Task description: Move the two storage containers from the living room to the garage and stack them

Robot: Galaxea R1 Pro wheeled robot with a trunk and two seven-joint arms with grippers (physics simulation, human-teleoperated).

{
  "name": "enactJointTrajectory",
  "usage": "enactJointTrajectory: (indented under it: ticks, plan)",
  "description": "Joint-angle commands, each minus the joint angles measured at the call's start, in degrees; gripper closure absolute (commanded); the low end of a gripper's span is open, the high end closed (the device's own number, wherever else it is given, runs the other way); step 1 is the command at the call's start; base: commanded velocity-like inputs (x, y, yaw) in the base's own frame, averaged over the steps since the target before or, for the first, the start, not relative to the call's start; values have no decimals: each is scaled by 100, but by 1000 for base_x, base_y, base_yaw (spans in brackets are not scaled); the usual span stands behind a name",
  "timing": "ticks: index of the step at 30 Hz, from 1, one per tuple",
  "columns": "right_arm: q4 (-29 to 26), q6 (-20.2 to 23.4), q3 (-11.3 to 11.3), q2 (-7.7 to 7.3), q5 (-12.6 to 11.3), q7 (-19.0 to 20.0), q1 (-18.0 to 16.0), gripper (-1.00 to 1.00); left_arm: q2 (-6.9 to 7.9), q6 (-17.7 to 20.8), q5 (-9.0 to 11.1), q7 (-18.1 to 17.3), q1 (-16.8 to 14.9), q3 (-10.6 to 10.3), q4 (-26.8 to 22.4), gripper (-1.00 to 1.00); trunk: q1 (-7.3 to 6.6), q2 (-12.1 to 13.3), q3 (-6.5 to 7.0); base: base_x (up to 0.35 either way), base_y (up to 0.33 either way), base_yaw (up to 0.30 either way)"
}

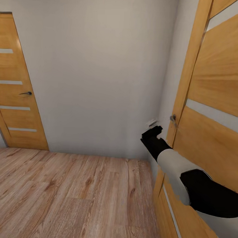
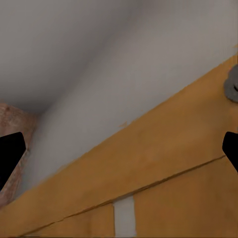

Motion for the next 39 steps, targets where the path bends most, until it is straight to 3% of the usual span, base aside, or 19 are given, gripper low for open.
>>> enactJointTrajectory:
  ticks: [1, 3, 12, 15, 19, 20, 22, 27, 31, 35, 39]
  plan:
    - [44, 40, 36, 117, 22, -5, -5, -100, -2, -14, 15, -1, -1, 24, 0, -100, 0, -3, -6, 0, 0, 0]
    - [87, 32, 37, 217, 22, -5, -5, -100, -2, -14, 15, -1, -1, 24, 0, -100, 0, -3, -6, 0, 0, 0]
    - [140, -14, -43, 217, -24, 107, -5, -100, -2, -14, 15, -1, -1, 24, -2, -100, 0, -3, -6, 0, 0, 0]
    - [154, -109, -364, 217, -341, 448, -5, -100, -2, -14, 15, -1, -1, 24, -2, -100, 0, -3, -6, 0, 0, 0]
    - [768, -256, -825, 217, -1167, 1423, -5, -100, 1, -14, 15, -1, -1, 24, -3, -100, 0, -3, -6, 0, 0, 0]
    - [1193, -483, -880, 116, -1451, 1729, 0, -100, 4, -14, 15, -1, -1, 24, -3, -100, 0, -3, -6, 0, 0, 0]
    - [1648, -827, -914, -14, -1673, 1995, 6, -100, 6, -14, 15, -1, -1, 24, -4, -100, 0, -3, -6, 0, 0, 0]
    - [1944, -1201, -933, -241, -1775, 2296, 63, -100, 2, -14, 15, -1, -1, 24, -4, -100, 0, -3, -6, 0, 0, 0]
    - [1989, -1496, -936, -286, -1810, 2434, 326, -100, -1, -14, 15, -1, -1, 24, -4, -100, 0, -3, -6, 0, 0, 0]
    - [2002, -1805, -940, -307, -1822, 2563, 866, -100, -2, -14, 15, -1, -1, 24, -4, -100, 0, -3, -6, 0, 0, 0]
    - [2005, -1862, -945, -332, -1837, 2735, 1058, -100, -2, -14, 15, -1, -1, 24, -4, -100, 0, -3, -6, 0, 0, 0]
